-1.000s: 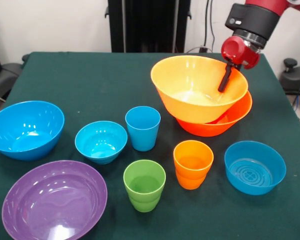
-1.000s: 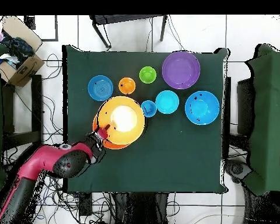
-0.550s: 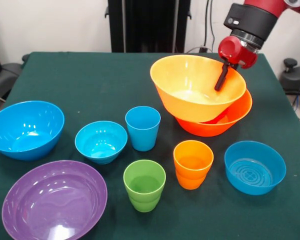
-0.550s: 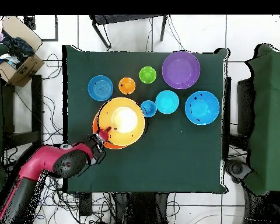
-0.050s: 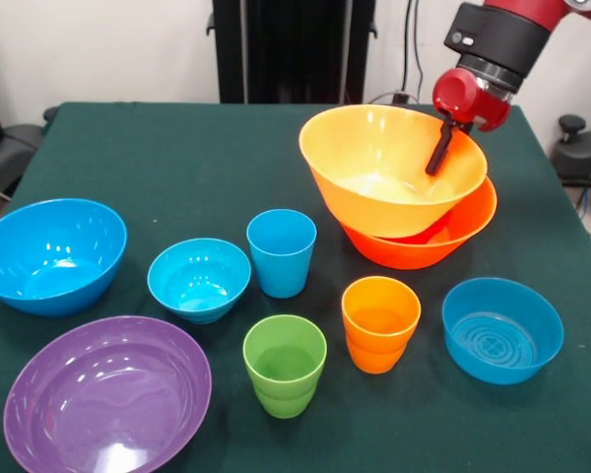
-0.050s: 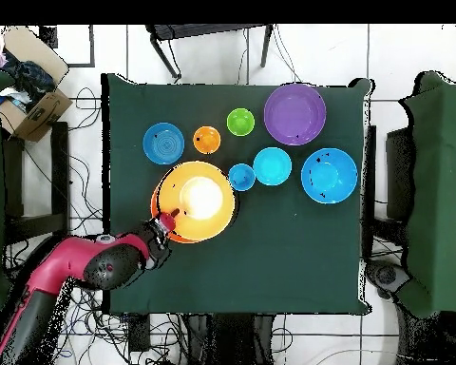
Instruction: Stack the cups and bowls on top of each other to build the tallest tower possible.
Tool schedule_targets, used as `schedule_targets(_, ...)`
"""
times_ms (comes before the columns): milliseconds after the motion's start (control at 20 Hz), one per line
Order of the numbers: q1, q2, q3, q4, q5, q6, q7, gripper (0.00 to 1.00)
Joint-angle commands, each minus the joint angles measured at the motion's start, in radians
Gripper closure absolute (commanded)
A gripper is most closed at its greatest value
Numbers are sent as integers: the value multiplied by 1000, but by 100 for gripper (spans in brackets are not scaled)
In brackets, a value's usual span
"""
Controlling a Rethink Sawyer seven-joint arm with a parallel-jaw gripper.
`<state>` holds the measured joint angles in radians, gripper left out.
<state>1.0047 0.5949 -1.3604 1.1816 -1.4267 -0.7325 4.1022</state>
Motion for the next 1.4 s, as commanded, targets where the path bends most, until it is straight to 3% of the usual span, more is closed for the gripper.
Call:
schedule_targets(50, 6, -30, 124, -145, 18, -115, 317, 100)
schedule_targets(1000, 16, -39, 126, -153, 41, -123, 331, 100)
schedule_targets(1050, 18, -39, 128, -150, 48, -112, 322, 0)
schedule_targets(1400, 16, -18, 124, -144, 25, -132, 332, 0)
